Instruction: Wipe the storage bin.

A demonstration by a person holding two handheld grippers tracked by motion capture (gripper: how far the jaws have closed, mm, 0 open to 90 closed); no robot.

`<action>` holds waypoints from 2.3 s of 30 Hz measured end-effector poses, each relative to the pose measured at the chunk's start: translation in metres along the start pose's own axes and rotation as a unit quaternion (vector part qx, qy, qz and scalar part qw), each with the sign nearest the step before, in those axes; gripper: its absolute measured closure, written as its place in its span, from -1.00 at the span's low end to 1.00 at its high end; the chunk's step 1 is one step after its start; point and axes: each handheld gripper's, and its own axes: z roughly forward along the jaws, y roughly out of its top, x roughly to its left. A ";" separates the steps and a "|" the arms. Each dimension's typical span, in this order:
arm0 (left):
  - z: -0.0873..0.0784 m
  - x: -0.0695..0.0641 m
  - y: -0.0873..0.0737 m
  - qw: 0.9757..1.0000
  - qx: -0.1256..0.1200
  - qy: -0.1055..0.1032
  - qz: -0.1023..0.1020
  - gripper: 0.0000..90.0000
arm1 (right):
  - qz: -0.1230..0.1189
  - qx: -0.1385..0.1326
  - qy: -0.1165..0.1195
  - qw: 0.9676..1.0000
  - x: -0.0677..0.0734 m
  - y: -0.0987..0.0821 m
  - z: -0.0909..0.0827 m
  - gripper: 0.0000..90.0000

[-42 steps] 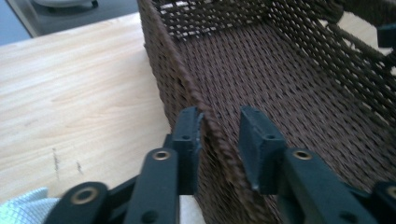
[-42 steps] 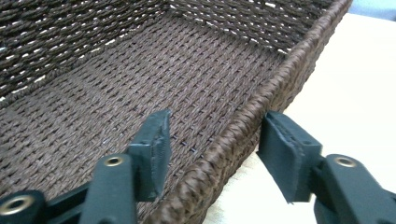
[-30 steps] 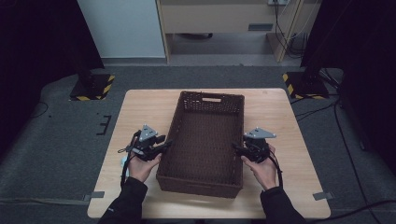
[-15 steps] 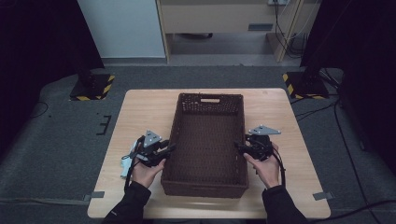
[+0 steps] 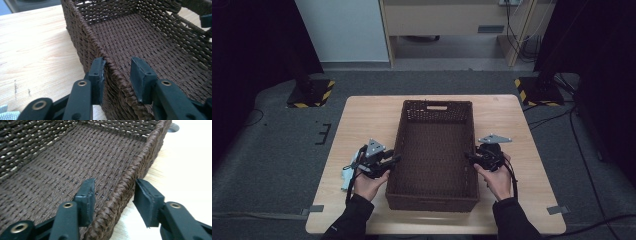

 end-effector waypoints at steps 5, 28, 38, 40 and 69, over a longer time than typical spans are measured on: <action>-0.019 0.007 0.005 1.000 -0.030 -0.005 0.002 0.14 | 0.006 -0.006 -0.024 1.000 0.000 0.000 -0.008 0.51; -0.046 0.091 -0.055 0.991 0.030 0.126 -0.022 -0.05 | -0.008 -0.003 -0.045 0.999 -0.004 -0.007 -0.020 0.51; -0.049 0.099 -0.082 0.989 0.058 0.133 -0.023 -0.07 | -0.005 -0.009 -0.037 0.999 -0.007 -0.010 -0.021 0.32; -0.047 0.099 -0.083 0.989 0.064 0.132 -0.022 -0.07 | -0.004 -0.008 -0.035 0.999 -0.007 -0.010 -0.021 0.29; -0.037 0.097 -0.065 0.991 0.053 0.118 -0.038 0.83 | 0.015 -0.015 0.004 1.000 -0.015 -0.014 -0.019 0.24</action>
